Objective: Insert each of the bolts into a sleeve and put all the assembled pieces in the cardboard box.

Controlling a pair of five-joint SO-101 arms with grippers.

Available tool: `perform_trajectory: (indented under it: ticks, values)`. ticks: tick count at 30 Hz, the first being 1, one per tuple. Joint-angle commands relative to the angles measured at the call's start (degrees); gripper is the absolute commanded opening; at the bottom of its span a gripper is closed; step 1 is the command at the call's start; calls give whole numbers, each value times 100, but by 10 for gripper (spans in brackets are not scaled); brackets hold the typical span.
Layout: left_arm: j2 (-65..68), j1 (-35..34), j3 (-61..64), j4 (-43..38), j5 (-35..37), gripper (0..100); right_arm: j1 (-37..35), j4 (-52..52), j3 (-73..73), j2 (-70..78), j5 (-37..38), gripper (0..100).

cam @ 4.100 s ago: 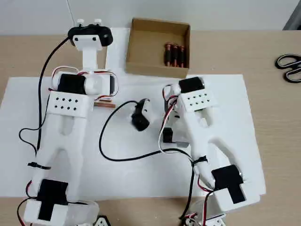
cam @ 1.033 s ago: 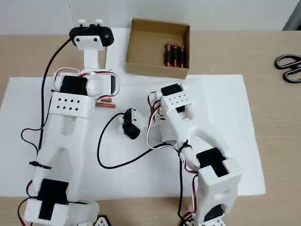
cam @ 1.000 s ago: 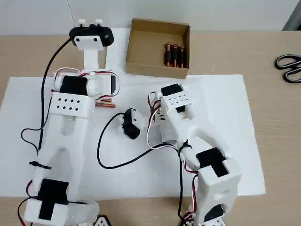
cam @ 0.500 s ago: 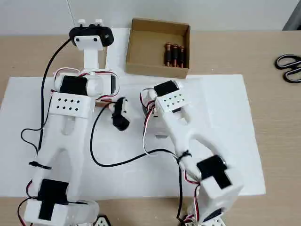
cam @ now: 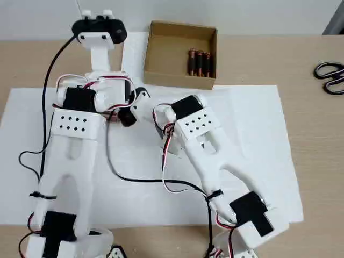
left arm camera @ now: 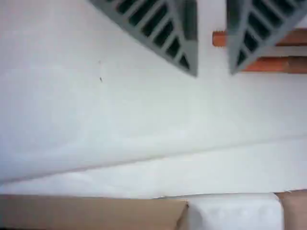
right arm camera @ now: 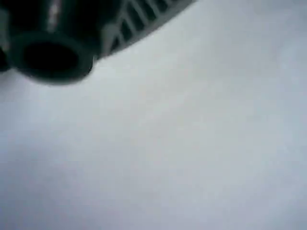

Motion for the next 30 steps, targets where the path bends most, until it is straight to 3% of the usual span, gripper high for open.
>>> perform_trajectory:
  ticks: [1, 6, 13, 19, 24, 30]
  values:
    - [-18, -18, 66, 62, -9, 33, 699, -180, -246, -813, -914, 9]
    - [-18, 18, 48, 26, 0, 33, 927, 22, -229, -1007, -1152, 8]
    - [-62, 9, 40, 53, 9, 32, 593, 215, -158, -1059, -1090, 8]
    - [-1064, -26, 40, -97, 9, 32, 497, -171, 615, -1112, -1152, 9]
    - [-1864, -44, 40, -448, -26, 34, 505, -224, 431, -1121, -1327, 9]
    - [-2013, -941, 48, -844, -26, 36, 971, -198, 132, -1121, -1310, 9]
